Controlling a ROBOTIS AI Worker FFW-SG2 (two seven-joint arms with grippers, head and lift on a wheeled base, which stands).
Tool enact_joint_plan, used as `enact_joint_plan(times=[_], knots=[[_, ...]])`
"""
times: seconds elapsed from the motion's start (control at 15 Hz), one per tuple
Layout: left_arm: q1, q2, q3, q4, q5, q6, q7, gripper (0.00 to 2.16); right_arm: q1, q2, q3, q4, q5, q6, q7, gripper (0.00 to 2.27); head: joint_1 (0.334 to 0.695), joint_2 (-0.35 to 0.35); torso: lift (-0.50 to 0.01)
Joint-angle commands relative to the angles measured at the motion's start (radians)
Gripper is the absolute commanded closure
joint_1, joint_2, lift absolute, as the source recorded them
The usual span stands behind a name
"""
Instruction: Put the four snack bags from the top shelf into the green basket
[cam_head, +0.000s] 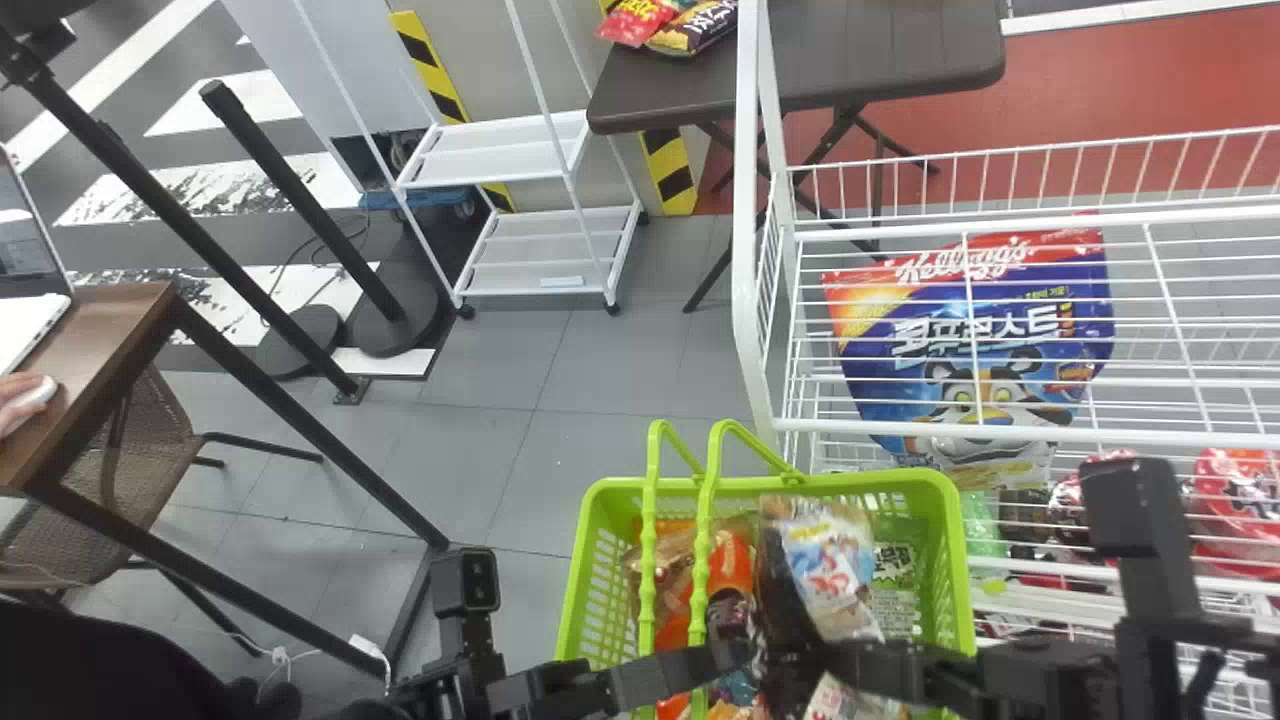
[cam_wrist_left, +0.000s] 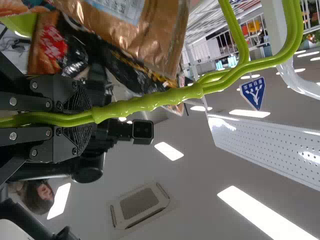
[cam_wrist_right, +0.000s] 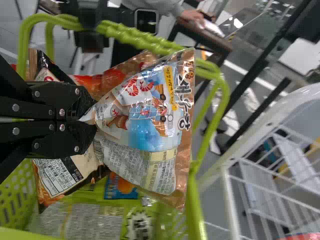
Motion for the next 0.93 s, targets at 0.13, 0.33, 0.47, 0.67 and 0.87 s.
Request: enact_joint_plan(times=[0.13, 0.33, 0.47, 0.67, 0.87], knots=[[-0.002, 0.0, -0.002, 0.003, 0.0, 0.0, -0.01, 2.15, -0.024, -0.011, -0.023, -0.016, -0.007, 0.094, 0.016, 0.0, 0.695, 0.35, 0.0], [-0.002, 0.0, -0.002, 0.003, -0.001, 0.0, -0.01, 2.15, -0.013, -0.012, -0.095, -0.108, -0.006, 0.098, 0.027, 0.03, 0.695, 0.35, 0.0], [-0.002, 0.0, -0.002, 0.003, -0.001, 0.0, -0.01, 2.15, -0.011, -0.012, -0.19, -0.116, -0.079, 0.131, 0.047, 0.03, 0.695, 0.35, 0.0], [-0.002, 0.0, -0.002, 0.003, -0.001, 0.0, -0.01, 2.15, 0.03, -0.011, -0.274, -0.178, 0.053, -0.053, 0.055, 0.03, 0.695, 0.35, 0.0], [-0.002, 0.0, -0.002, 0.003, -0.001, 0.0, -0.01, 2.15, 0.142, 0.0, -0.208, -0.126, 0.444, -0.611, 0.001, 0.03, 0.695, 0.176, 0.0]])
